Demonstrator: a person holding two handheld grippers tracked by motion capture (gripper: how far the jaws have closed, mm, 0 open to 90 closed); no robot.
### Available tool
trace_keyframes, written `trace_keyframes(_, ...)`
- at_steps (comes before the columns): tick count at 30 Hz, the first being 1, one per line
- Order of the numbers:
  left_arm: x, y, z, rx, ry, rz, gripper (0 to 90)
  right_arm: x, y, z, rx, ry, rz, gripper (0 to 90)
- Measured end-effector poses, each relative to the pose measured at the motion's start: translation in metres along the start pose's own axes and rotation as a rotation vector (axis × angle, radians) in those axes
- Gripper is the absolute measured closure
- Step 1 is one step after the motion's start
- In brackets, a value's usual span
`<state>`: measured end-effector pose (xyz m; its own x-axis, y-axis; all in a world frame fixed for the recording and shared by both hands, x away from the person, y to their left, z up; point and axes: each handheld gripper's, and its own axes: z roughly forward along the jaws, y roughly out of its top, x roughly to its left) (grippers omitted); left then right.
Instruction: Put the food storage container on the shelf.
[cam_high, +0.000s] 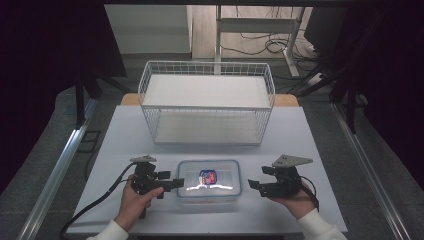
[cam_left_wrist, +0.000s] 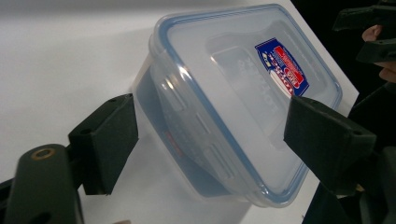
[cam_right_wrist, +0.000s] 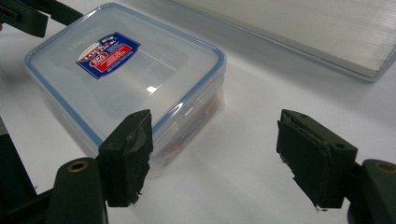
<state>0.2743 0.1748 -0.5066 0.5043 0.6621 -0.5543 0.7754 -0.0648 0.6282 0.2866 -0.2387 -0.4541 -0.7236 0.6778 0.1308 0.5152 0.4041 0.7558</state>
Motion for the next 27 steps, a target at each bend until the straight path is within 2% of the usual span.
trace_keyframes(8, 0.008, -0.006, 0.002, 0.018, -0.008, -0.018, 21.7, 0.0, 0.0, 0.002, 0.005, 0.001, 0.0, 27.1)
trace_keyframes(14, 0.008, -0.008, 0.004, 0.019, -0.025, -0.017, 22.4, 0.0, 0.0, 0.003, 0.007, 0.001, 0.002, 27.1)
trace_keyframes(16, 0.01, -0.009, 0.006, 0.026, -0.049, -0.018, 22.3, 0.0, 0.0, 0.003, 0.008, 0.003, -0.001, 27.1)
trace_keyframes(21, 0.012, -0.011, 0.015, 0.056, -0.136, -0.056, 21.5, 0.002, 0.001, 0.004, 0.008, 0.011, -0.003, 27.1)
trace_keyframes(24, 0.012, -0.011, 0.016, 0.059, -0.152, -0.07, 21.5, 0.004, 0.001, 0.005, 0.012, 0.016, -0.006, 27.1)
trace_keyframes(27, 0.011, -0.011, 0.016, 0.053, -0.159, -0.073, 25.6, 0.004, 0.001, 0.007, 0.016, 0.034, 0.011, 26.8)
